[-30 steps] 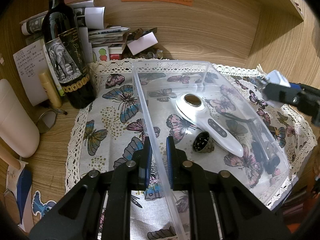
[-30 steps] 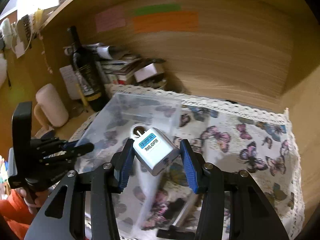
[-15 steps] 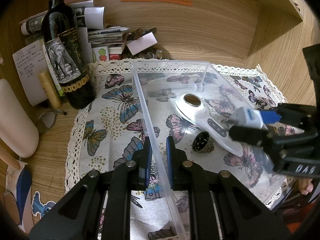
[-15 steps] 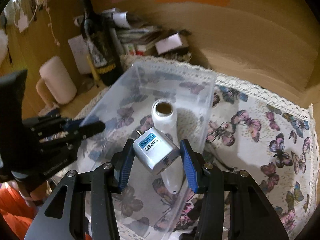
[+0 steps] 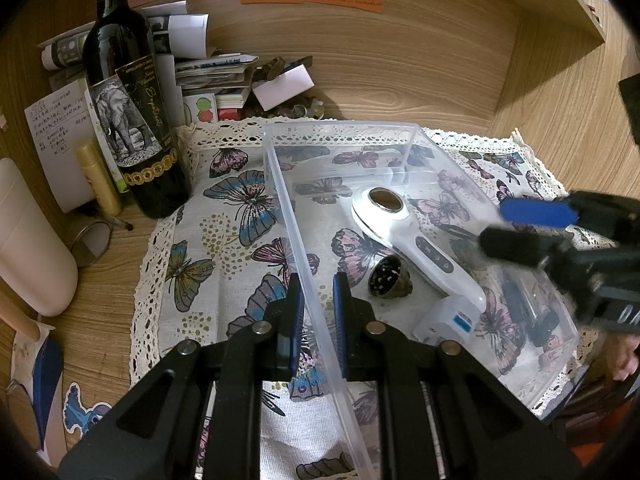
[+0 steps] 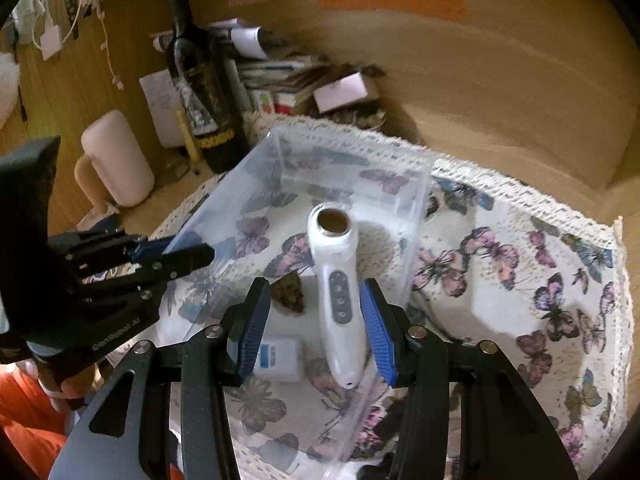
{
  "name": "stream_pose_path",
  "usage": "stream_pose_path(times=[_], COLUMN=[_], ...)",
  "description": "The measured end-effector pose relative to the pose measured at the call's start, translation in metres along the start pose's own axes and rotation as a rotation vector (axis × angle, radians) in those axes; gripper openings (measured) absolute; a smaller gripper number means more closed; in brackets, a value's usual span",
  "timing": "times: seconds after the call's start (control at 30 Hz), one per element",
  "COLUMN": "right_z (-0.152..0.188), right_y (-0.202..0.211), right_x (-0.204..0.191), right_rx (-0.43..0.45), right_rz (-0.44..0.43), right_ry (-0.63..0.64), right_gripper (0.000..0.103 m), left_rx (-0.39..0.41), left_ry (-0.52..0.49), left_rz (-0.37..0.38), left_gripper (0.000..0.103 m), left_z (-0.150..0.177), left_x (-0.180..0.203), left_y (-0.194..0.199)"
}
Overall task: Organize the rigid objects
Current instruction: 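Carry the white travel adapter into the box and release it with the right gripper, then grasp the black-and-gold tube with the right gripper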
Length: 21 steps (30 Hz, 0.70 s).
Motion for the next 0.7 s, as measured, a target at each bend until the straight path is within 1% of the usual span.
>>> stream_pose_path(times=[0.2,0.33,0.47,0.57,0.7], right_z=[-0.004,0.003,0.014,0.027,0.046], right_y=[0.033,0.055,0.068,0.07,0.061], right_x=[0.023,0.051,0.078,0.097,0.116], right_rx=[0.078,0.109,0.108,0.09,0.038], right_rz=[0.078,0.154,0.224,0.269,0.287], right_ry=[-0.044,-0.105,-0.165,-0.215,-0.275], right_gripper=[0.043,0.044,0.046,0.046,0.046], left_rx=[0.001,0.001,0.001,0.001,0.001], left_ry=[0.0,0.0,0.0,0.0,-0.001], left_rz=[0.0,0.0,0.0,0.0,0.0], left_gripper=[0.013,0.013,0.013,0.013,0.013], left_z=[0.0,0.0,0.0,0.0,0.0], left_x=[0.0,0.0,0.0,0.0,0.0], left_y=[0.0,0.0,0.0,0.0,0.0])
Point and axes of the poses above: each gripper's, at about its wrist camera, not at the fingertips, and y roughly against the way its jaws point, x to its right, z to its underside, the point moved 3 cm from there along -y, roughly the way its jaws point, and after that the axes turned 2 degrees about -x, right-handed, at the moved point
